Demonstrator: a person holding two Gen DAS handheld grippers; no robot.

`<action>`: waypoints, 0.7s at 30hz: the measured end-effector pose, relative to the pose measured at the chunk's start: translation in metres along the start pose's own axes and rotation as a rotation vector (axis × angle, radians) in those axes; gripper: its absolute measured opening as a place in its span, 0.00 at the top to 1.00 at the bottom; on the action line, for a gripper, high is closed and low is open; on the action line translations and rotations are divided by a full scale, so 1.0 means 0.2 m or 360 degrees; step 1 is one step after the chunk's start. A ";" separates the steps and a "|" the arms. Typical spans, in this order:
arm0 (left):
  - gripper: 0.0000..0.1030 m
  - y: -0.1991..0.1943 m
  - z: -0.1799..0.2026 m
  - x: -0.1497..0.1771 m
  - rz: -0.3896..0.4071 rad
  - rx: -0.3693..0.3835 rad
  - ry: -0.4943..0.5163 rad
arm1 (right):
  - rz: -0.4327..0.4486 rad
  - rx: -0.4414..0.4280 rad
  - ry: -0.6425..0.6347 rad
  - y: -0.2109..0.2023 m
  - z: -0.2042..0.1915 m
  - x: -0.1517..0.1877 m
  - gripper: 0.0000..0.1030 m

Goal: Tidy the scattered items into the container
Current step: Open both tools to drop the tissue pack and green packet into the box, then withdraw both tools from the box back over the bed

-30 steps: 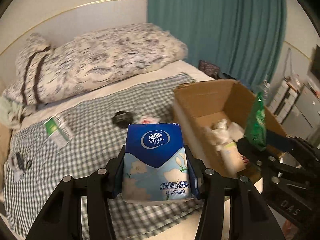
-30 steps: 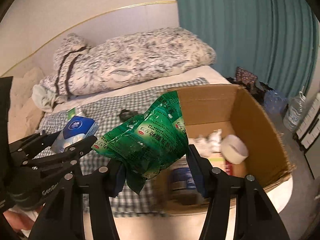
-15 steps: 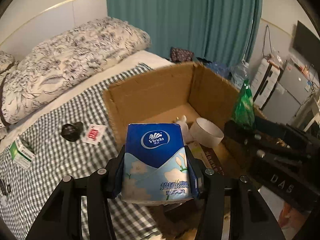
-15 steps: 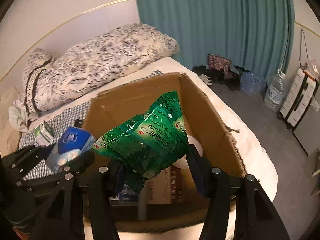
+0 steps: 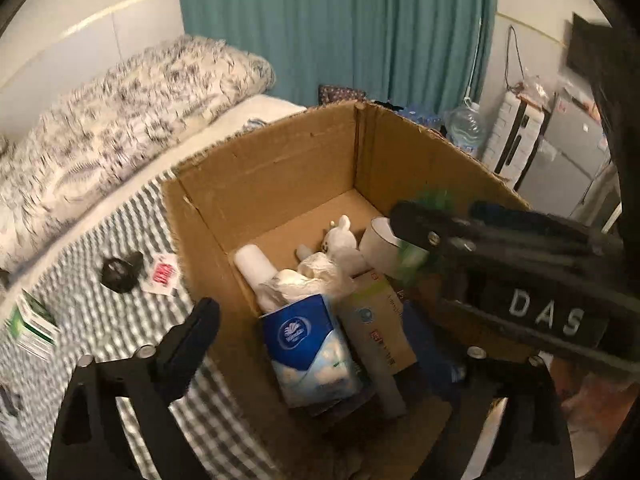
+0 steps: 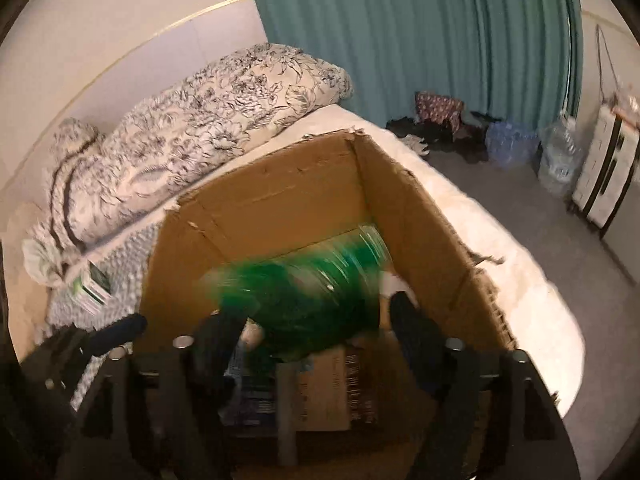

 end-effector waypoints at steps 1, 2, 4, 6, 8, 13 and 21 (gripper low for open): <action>0.00 -0.01 -0.01 0.00 -0.0004 -0.0040 0.0012 | 0.0000 0.0004 0.0011 -0.01 -0.01 0.00 0.17; 0.00 -0.02 -0.02 0.01 -0.0011 -0.0073 0.0021 | 0.0003 0.0018 0.0019 -0.02 -0.02 0.00 0.15; 0.00 -0.04 -0.04 0.02 -0.0020 -0.0079 0.0000 | 0.0022 0.0033 0.0018 -0.05 -0.03 -0.01 0.15; 0.00 -0.06 -0.09 0.04 -0.0025 -0.0076 -0.0047 | 0.0031 0.0022 0.0030 -0.08 -0.05 -0.01 0.15; 0.00 -0.09 -0.13 0.05 -0.0024 -0.0079 -0.0081 | 0.0037 0.0018 0.0040 -0.11 -0.05 -0.01 0.15; 0.00 -0.16 -0.23 0.10 -0.0019 -0.0112 -0.0141 | 0.0060 -0.0001 0.0057 -0.18 -0.10 0.00 0.15; 0.00 -0.33 -0.47 0.25 -0.0013 -0.0230 -0.0262 | 0.0087 -0.0080 -0.0023 -0.27 -0.31 0.06 0.15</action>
Point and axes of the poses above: each gripper's, at about its wrist camera, not at the fingertips, and y roughly the way its jaws point, z to its right, x to its underside, the point moved 6 cm from there along y, roughly the way its jaws point, and after that the axes turned 3 degrees about x, right-handed, at the moved point
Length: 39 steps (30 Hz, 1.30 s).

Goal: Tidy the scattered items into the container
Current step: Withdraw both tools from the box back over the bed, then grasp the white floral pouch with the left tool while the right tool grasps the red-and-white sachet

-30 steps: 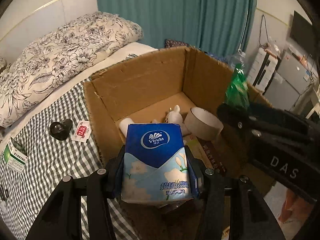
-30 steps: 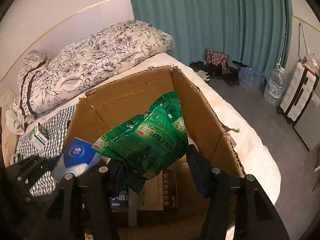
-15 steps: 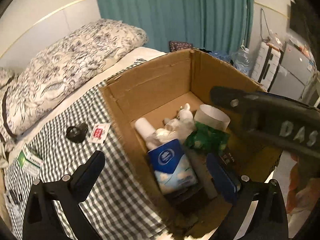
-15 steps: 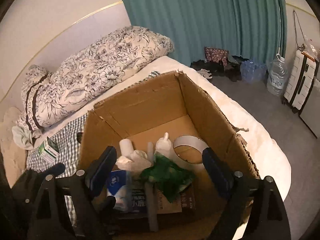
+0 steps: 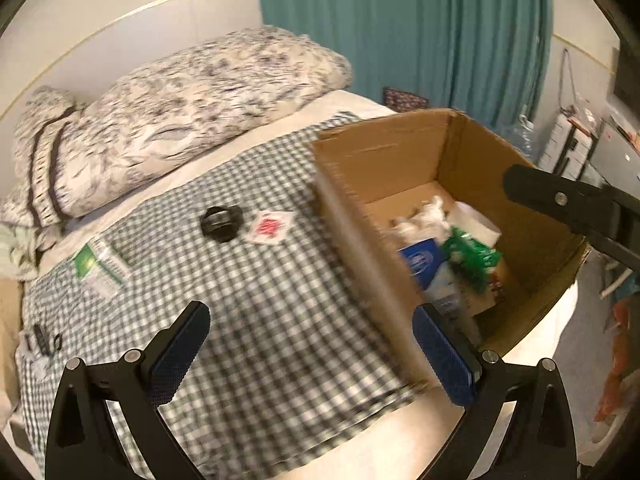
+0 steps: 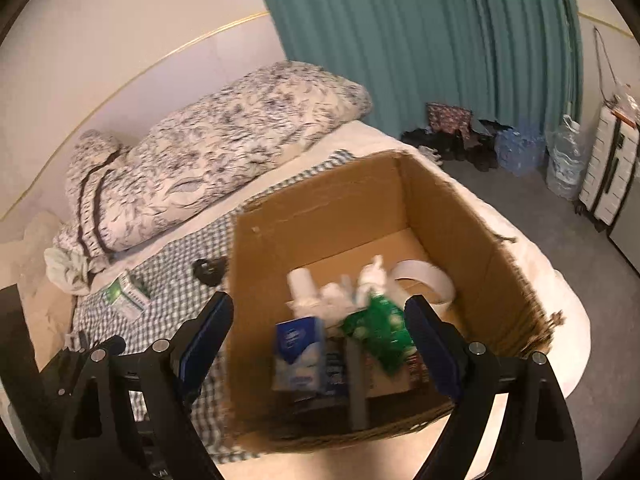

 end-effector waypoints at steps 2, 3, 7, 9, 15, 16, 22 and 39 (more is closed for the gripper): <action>0.00 -0.05 -0.10 0.04 0.0002 -0.0040 -0.0039 | 0.0010 -0.0028 -0.0033 -0.02 -0.08 0.03 0.15; 0.00 -0.07 -0.16 0.07 0.0004 -0.0060 -0.0062 | 0.0009 -0.0047 -0.0055 -0.04 -0.13 0.05 0.15; 0.00 -0.16 -0.37 0.17 0.0001 -0.0140 -0.0136 | 0.0012 -0.0122 -0.0121 -0.08 -0.33 0.11 0.15; 0.00 -0.20 -0.49 0.25 -0.0012 -0.0187 -0.0174 | 0.0018 -0.0160 -0.0166 -0.11 -0.44 0.15 0.15; 0.00 -0.27 -0.87 0.46 -0.0051 -0.0332 -0.0338 | -0.0016 -0.0272 -0.0222 -0.07 -0.70 0.26 0.15; 0.00 -0.27 -0.94 0.49 -0.0059 -0.0357 -0.0377 | -0.0027 -0.0279 -0.0232 -0.06 -0.74 0.27 0.15; 0.00 -0.27 -1.40 0.64 -0.0075 -0.0543 -0.0629 | -0.0090 -0.0284 -0.0292 0.11 -0.95 0.33 0.15; 0.00 0.11 -2.31 0.85 -0.0144 -0.0740 -0.0979 | -0.0249 -0.0049 -0.0351 0.83 -1.10 0.33 0.15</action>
Point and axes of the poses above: each gripper's, at about its wrist camera, not at the fingertips, and y roughly the way its jaws point, z to its right, x to its underside, the point moved 6 cm from there along y, roughly the way its jaws point, and after that the axes turned 3 degrees about x, right-handed, at the moved point
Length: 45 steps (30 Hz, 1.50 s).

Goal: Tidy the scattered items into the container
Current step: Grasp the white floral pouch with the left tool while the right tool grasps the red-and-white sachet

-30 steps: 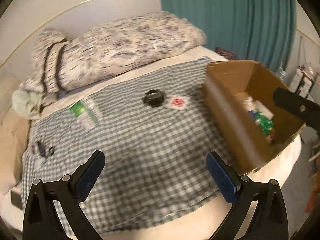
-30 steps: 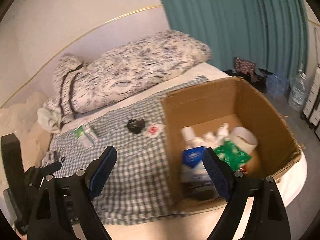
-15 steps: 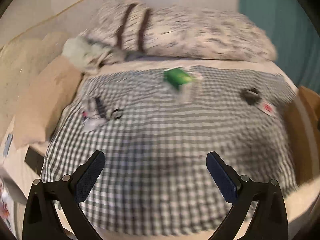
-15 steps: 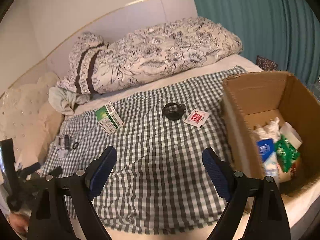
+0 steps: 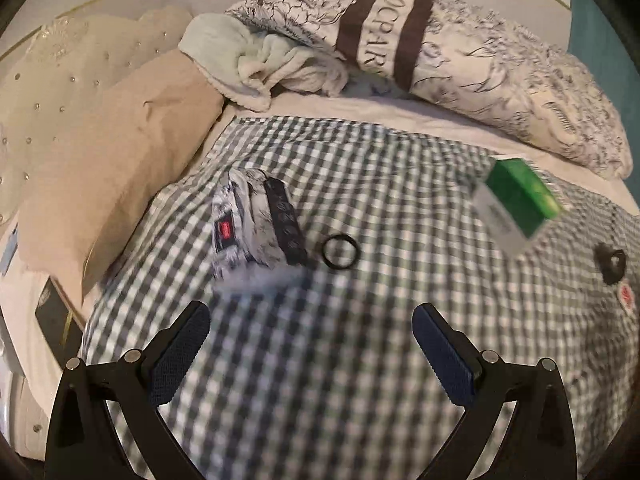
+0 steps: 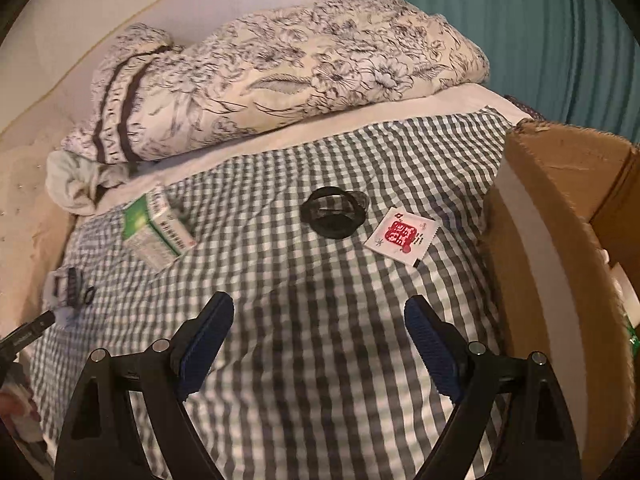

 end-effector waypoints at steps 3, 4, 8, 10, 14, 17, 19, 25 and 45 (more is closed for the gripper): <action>0.00 0.07 -0.07 -0.05 0.0054 -0.0065 -0.0004 | 0.0018 0.0104 -0.0024 0.12 0.02 -0.02 0.15; 0.00 0.10 -0.09 -0.07 0.0067 -0.0083 -0.0015 | 0.0021 0.0127 -0.0035 0.16 0.03 -0.02 0.15; 0.00 0.20 -0.15 -0.13 0.0068 -0.0105 -0.0038 | -0.0022 0.0159 -0.0036 0.29 0.05 -0.01 0.15; 0.00 0.26 -0.17 -0.15 0.0067 -0.0124 -0.0035 | -0.0033 0.0185 -0.0050 0.33 0.05 0.00 0.15; 0.00 0.40 -0.19 -0.19 0.0036 -0.0105 -0.0068 | -0.0051 0.0235 -0.0089 0.41 0.07 0.00 0.15; 0.00 0.47 -0.23 -0.20 0.0015 -0.0142 -0.0091 | -0.0062 0.0267 -0.0087 0.46 0.10 -0.01 0.15; 0.00 0.49 -0.26 -0.21 0.0026 -0.0158 -0.0118 | -0.0065 0.0287 -0.0076 0.48 0.12 -0.02 0.15; 0.02 0.55 -0.31 -0.21 0.0048 -0.0163 -0.0152 | -0.0064 0.0327 -0.0095 0.54 0.14 -0.05 0.15; 0.52 0.62 -0.27 -0.20 0.0001 -0.0157 -0.0078 | -0.0081 0.0403 -0.0074 0.79 0.31 -0.17 0.15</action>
Point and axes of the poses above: each gripper's, at about its wrist camera, not at the fingertips, and y roughly the way its jaws point, z to its right, x to its underside, the point moved 6 cm from there along y, roughly the way its jaws point, and after that the axes turned 3 degrees about x, right-handed, at the moved point
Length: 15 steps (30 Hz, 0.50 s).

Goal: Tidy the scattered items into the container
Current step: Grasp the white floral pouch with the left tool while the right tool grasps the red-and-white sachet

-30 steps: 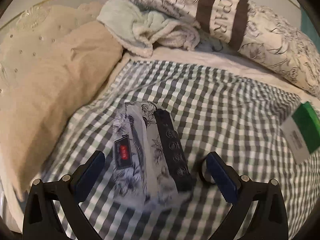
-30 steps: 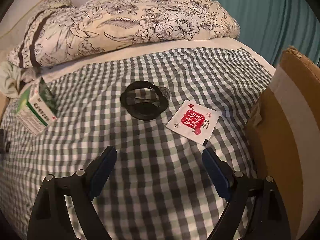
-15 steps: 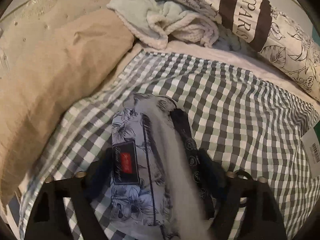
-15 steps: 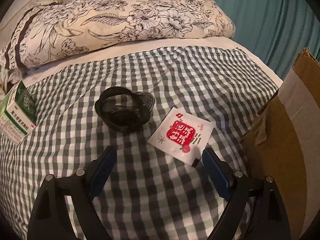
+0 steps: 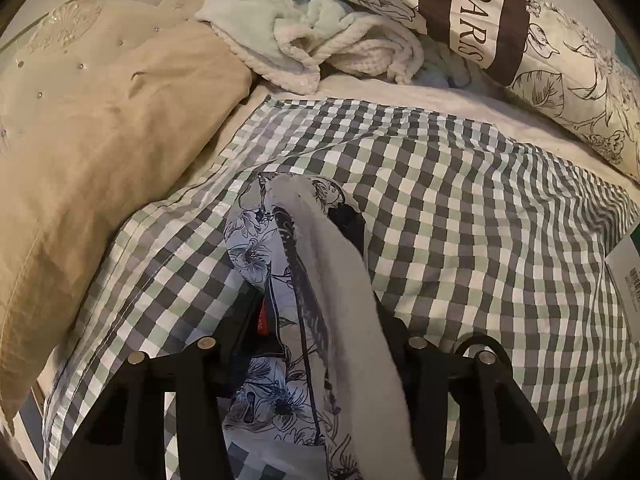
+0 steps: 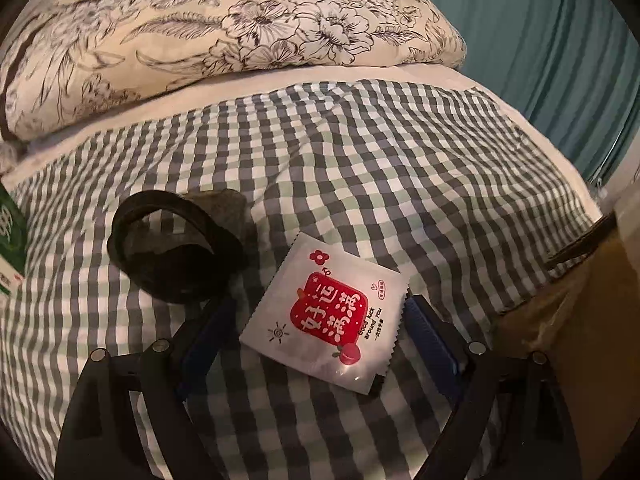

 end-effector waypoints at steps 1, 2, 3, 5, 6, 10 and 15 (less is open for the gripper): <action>0.55 -0.01 0.00 0.00 0.0001 -0.0004 0.0004 | -0.0004 -0.0004 -0.0002 0.01 0.00 0.00 0.15; 0.59 -0.01 0.00 0.01 0.0000 -0.0005 0.0007 | -0.0011 -0.0009 -0.0014 0.01 -0.01 0.01 0.18; 0.61 -0.02 0.01 0.01 0.0001 -0.0004 0.0011 | -0.0011 -0.0021 -0.0024 0.01 -0.01 0.01 0.30; 0.69 -0.04 0.02 0.03 0.0004 0.0005 0.0039 | -0.0003 -0.0031 -0.0039 -0.01 -0.03 0.01 0.50; 0.71 -0.04 0.03 0.03 0.0004 0.0010 0.0055 | -0.0011 -0.0039 -0.0053 -0.02 -0.03 0.01 0.54; 0.75 -0.08 0.05 0.06 0.0010 0.0022 0.0113 | -0.0037 -0.0070 -0.0064 -0.06 -0.02 0.03 0.67; 0.76 -0.16 0.02 0.11 0.0008 0.0040 0.0099 | -0.0049 -0.0118 -0.0085 -0.17 -0.02 0.09 0.95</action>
Point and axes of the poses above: each gripper's, at about its wrist camera, not at the fingertips, and y roughly the way its jaws point, z to its right, x to its underside, the point moved 6 cm from there along y, roughly the way its jaws point, and after that the axes turned 3 degrees about x, right-handed, at the moved point
